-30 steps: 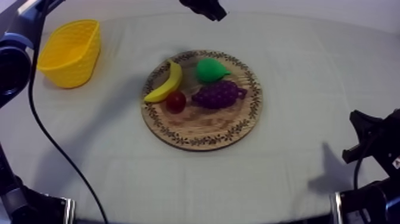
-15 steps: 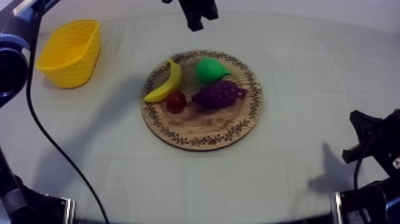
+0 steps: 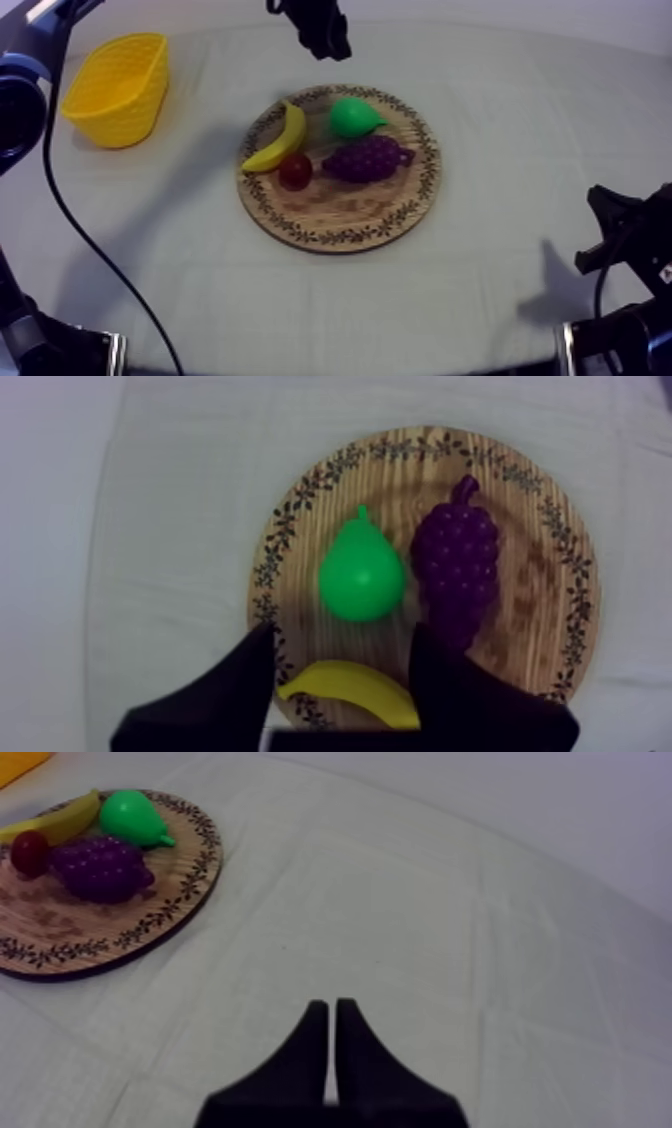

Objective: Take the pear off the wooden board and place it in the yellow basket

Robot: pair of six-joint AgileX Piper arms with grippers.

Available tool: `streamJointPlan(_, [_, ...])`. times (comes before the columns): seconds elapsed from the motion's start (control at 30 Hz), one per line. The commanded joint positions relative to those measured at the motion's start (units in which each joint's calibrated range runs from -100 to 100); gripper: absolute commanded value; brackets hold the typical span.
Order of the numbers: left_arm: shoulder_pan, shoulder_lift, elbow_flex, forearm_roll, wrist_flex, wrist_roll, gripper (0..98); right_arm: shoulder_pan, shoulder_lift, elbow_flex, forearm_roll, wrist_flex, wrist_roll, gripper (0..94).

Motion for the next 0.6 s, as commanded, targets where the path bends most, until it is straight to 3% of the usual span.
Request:
streamJointPlan(0.0, [0.07, -0.08, 0.35, 0.06, 0.4, 0.63, 66.3, 0.0, -0.04, 0.0, -0.01, 0.01, -0.03, 0.4])
streamJointPlan(0.27, [0.79, 1.31, 1.98, -0.71, 1.32, 2.13, 83.0, 0.0, -0.04, 0.0, -0.01, 0.01, -0.03, 0.4])
streamJointPlan(0.57, [1.41, 8.49, -0.32, -1.03, 1.23, 3.23, 88.4, 0.0, -0.04, 0.0, -0.01, 0.01, -0.03, 0.4])
